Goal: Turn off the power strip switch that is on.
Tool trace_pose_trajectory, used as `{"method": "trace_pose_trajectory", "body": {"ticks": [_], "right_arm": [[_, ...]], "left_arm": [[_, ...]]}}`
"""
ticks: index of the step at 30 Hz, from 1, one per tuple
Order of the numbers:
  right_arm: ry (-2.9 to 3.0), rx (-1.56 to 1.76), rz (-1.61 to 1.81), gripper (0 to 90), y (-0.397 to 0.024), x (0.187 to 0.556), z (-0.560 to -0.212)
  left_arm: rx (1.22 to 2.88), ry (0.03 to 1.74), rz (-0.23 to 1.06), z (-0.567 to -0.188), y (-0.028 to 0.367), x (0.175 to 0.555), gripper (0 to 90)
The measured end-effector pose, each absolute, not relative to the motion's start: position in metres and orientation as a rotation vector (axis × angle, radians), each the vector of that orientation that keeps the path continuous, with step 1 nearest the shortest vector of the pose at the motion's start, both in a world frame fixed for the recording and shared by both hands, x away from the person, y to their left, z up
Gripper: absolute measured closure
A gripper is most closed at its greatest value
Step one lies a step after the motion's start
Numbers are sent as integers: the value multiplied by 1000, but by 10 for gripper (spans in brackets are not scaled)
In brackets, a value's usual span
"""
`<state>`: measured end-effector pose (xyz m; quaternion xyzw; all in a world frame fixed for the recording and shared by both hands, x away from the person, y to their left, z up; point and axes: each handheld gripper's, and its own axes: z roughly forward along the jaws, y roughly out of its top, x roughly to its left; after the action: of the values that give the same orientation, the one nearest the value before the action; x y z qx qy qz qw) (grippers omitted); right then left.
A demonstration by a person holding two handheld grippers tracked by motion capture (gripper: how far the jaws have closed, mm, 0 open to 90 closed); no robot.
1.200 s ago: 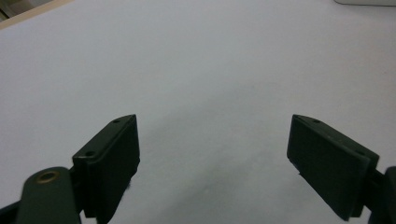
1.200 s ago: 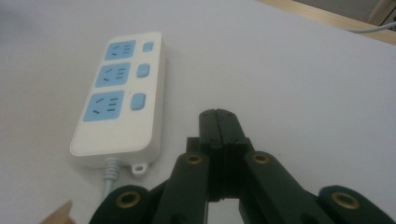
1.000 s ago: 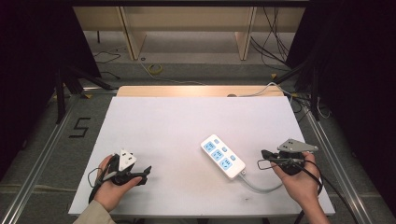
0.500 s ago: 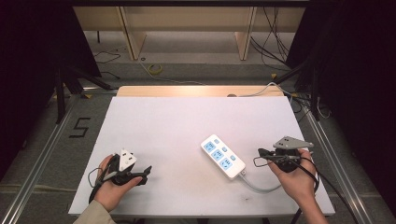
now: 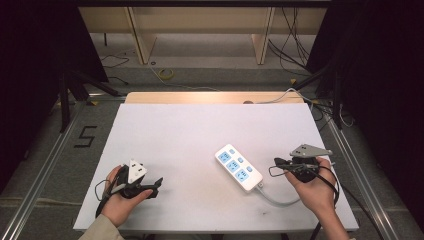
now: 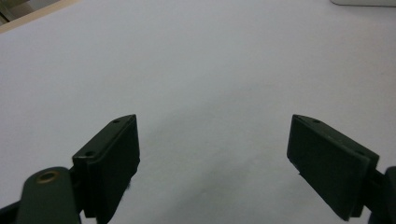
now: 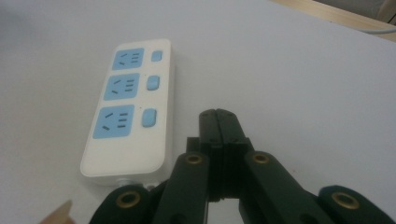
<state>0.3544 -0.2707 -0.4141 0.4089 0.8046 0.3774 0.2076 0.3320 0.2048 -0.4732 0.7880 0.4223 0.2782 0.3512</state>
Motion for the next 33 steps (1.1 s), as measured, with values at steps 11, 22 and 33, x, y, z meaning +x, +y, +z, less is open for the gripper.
{"method": "trace_pose_trajectory", "body": {"ticks": [11,22,33], "right_arm": [[2252,1137,1044,900,-266,358,-412],[2263,1135,1039,900,-261,361,-411],[2271,1132,1032,900,-257,364,-410]], "left_arm": [[2047,1087,719,-473,204,332,169],[2049,1083,717,-473,203,332,168],[2046,1084,717,-474,202,332,168]]}}
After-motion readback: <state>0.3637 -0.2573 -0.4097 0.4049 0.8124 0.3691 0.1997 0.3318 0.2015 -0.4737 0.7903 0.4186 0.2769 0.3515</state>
